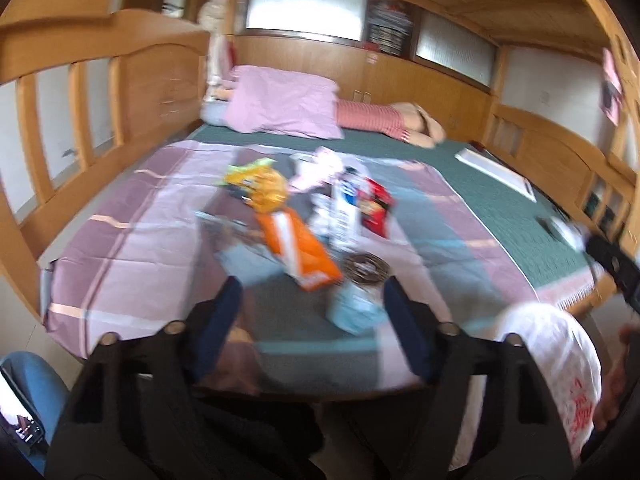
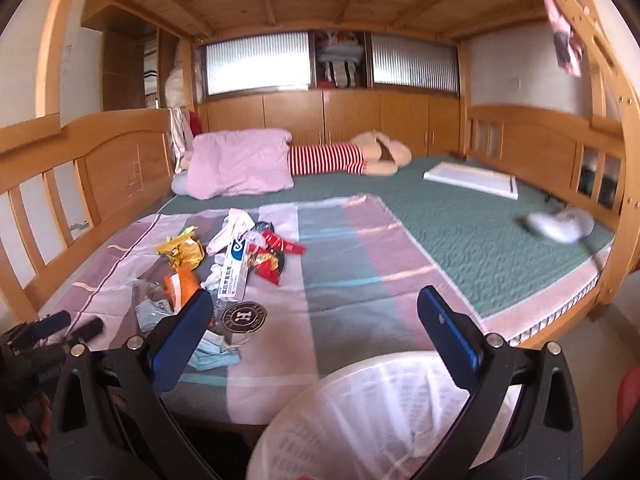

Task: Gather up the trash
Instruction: 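Lower the left tool to the blue cloth and close on it while the right tool reaches the orange bag, then grasp the orange bread bag with the right tool and lift it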

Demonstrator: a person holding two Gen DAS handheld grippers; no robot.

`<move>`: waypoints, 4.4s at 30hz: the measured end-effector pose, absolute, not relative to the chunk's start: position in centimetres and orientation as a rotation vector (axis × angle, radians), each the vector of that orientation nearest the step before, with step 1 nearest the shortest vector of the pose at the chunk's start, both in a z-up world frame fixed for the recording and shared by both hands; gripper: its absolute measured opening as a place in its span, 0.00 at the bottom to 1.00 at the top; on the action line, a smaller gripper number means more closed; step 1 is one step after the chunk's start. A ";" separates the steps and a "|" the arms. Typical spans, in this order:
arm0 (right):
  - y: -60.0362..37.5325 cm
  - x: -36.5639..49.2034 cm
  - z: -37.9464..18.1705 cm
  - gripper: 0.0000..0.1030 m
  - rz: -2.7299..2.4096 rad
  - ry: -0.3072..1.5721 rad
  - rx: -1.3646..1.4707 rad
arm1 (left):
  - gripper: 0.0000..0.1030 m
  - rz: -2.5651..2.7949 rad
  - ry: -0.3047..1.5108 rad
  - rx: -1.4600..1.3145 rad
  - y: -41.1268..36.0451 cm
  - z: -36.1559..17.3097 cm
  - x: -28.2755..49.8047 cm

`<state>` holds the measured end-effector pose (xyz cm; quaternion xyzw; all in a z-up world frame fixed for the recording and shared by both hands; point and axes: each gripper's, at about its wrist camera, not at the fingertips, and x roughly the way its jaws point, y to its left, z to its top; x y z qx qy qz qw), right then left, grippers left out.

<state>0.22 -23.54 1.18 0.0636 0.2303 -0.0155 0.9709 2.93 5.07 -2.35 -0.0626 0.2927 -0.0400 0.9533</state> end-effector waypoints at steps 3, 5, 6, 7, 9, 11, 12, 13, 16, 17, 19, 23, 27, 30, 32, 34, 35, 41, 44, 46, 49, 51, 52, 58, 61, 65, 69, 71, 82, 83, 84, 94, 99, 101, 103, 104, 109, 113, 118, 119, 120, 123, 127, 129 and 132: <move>-22.3 2.4 0.1 0.85 -0.022 0.556 0.144 | 0.60 -0.010 0.610 -0.294 9.6 -2.4 5.9; -21.7 3.7 -0.8 0.70 -0.012 0.610 0.171 | 0.59 -0.007 0.669 -0.395 11.4 -3.2 8.6; -21.6 4.3 -1.2 0.65 0.004 0.633 0.194 | 0.59 -0.020 0.709 -0.443 11.8 -3.9 10.2; -21.5 4.6 -1.5 0.63 0.012 0.650 0.211 | 0.59 -0.029 0.750 -0.463 11.5 -4.8 11.8; -21.4 5.1 -1.9 0.63 -0.002 0.677 0.230 | 0.67 -0.062 0.829 -0.441 9.6 -6.5 14.0; -21.7 5.5 -2.2 0.63 -0.030 0.694 0.236 | 0.78 -0.153 0.914 -0.420 6.9 -8.6 15.7; -22.0 5.6 -2.4 0.64 -0.041 0.704 0.241 | 0.80 -0.208 0.961 -0.413 5.1 -10.0 16.6; -22.2 5.6 -2.5 0.64 -0.049 0.705 0.243 | 0.80 -0.248 1.004 -0.395 3.4 -11.4 17.3; -23.1 5.6 -3.1 0.68 -0.086 0.708 0.236 | 0.80 -0.264 1.052 -0.268 0.2 -14.4 18.2; -23.3 5.9 -3.3 0.68 -0.091 0.714 0.235 | 0.80 -0.226 1.050 -0.201 -0.2 -15.0 18.4; -23.6 6.6 -4.0 0.68 -0.104 0.737 0.229 | 0.79 -0.179 1.060 -0.143 -0.3 -15.5 19.1; -23.1 7.8 -4.6 0.68 -0.102 0.776 0.216 | 0.71 -0.187 1.074 -0.137 -0.3 -16.5 20.0; -21.9 8.3 -5.0 0.68 -0.087 0.781 0.179 | 0.27 -0.230 1.056 -0.082 -1.0 -16.2 19.6; -21.0 8.4 -5.4 0.67 -0.079 0.798 0.164 | 0.18 -0.247 1.051 -0.082 -1.3 -16.3 19.4; -21.0 8.3 -5.3 0.66 -0.078 0.788 0.170 | 0.14 -0.246 1.041 -0.099 -0.9 -16.0 19.4; -20.9 8.4 -5.3 0.66 -0.086 0.780 0.173 | 0.13 -0.248 1.028 -0.143 -0.4 -15.7 19.2; -20.9 8.4 -5.3 0.66 -0.086 0.780 0.180 | 0.13 -0.243 1.011 -0.180 0.3 -15.2 19.1; -19.6 10.6 -5.0 0.66 -0.028 0.798 0.259 | 0.13 0.028 0.639 -0.448 9.5 -9.1 14.3; -15.7 13.8 -5.1 0.67 0.086 0.819 0.197 | 0.13 0.286 0.576 -0.460 13.1 -8.5 12.7; -12.4 16.2 -5.6 0.70 0.149 0.836 0.110 | 0.13 0.380 0.605 -0.478 14.4 -9.2 12.6; -7.2 20.0 -7.5 0.71 0.201 0.854 -0.042 | 0.13 0.416 0.626 -0.481 14.4 -9.8 13.2; -4.1 21.8 -9.2 0.71 0.202 0.865 -0.168 | 0.13 0.437 0.621 -0.482 14.4 -9.8 13.2; -2.7 22.6 -10.5 0.71 0.202 0.880 -0.237 | 0.13 0.452 0.624 -0.490 14.5 -10.0 13.4; -0.4 25.5 -16.1 0.72 0.153 0.970 -0.383 | 0.13 0.507 0.630 -0.532 17.0 -10.9 12.3; -1.3 25.8 -16.3 0.65 0.185 0.978 -0.329 | 0.13 0.513 0.631 -0.528 17.2 -11.0 12.3; -2.9 26.0 -15.5 0.62 0.244 1.025 -0.195 | 0.13 0.516 0.637 -0.511 16.9 -11.0 12.5; -5.9 25.6 -15.1 0.62 0.335 1.132 0.068 | 0.13 0.519 0.633 -0.518 17.0 -11.0 12.5; -7.1 25.1 -15.3 0.62 0.394 1.189 0.237 | 0.13 0.518 0.637 -0.528 17.1 -11.1 12.5; -13.1 24.1 -16.5 0.65 0.371 1.252 0.626 | 0.13 0.507 0.642 -0.537 17.1 -11.2 12.6; -13.5 24.1 -16.2 0.68 0.331 1.235 0.594 | 0.13 0.506 0.644 -0.538 17.1 -11.2 12.6; -13.7 24.3 -15.9 0.72 0.277 1.214 0.552 | 0.13 0.506 0.645 -0.537 17.1 -11.3 12.6; -15.4 24.0 -14.6 0.74 0.019 1.126 0.307 | 0.13 0.503 0.646 -0.489 16.3 -11.0 12.8; -12.0 23.8 -12.7 0.86 0.097 1.018 0.064 | 0.13 0.502 0.650 -0.476 16.0 -11.0 12.9; -9.6 24.2 -12.6 0.92 0.184 0.981 -0.072 | 0.13 0.500 0.653 -0.473 15.9 -11.0 13.0; -7.3 24.9 -13.5 0.93 0.261 1.001 -0.207 | 0.13 0.497 0.655 -0.469 15.9 -11.0 13.0; -6.7 25.0 -14.1 0.93 0.269 1.019 -0.248 | 0.13 0.496 0.655 -0.465 15.8 -11.0 13.1; -6.4 26.4 -16.2 0.81 0.266 1.091 -0.236 | 0.13 0.495 0.658 -0.463 15.9 -11.1 13.1; -7.3 26.0 -15.9 0.74 0.278 1.084 -0.131 | 0.13 0.484 0.669 -0.461 15.7 -11.3 13.4; -8.0 24.0 -13.7 0.73 0.292 1.018 -0.069 | 0.13 0.433 0.682 -0.444 15.0 -11.4 13.6; -8.4 23.7 -13.0 0.73 0.297 1.002 -0.043 | 0.13 0.428 0.678 -0.443 15.0 -11.3 13.6; -9.0 23.3 -12.1 0.73 0.303 0.983 -0.008 | 0.13 0.421 0.672 -0.441 14.9 -11.2 13.5; -11.5 21.8 -9.1 0.73 0.325 0.931 0.089 | 0.13 0.400 0.659 -0.423 14.4 -11.0 13.4; -14.3 17.9 -4.7 0.73 0.339 0.828 0.131 | 0.13 0.362 0.645 -0.404 13.6 -10.7 13.3; -16.5 15.5 -2.5 0.73 0.321 0.772 0.123 | 0.13 0.343 0.650 -0.394 13.2 -10.6 13.4; -21.1 11.0 0.2 0.73 0.269 0.706 0.130 | 0.13 0.317 0.640 -0.378 12.6 -10.3 13.3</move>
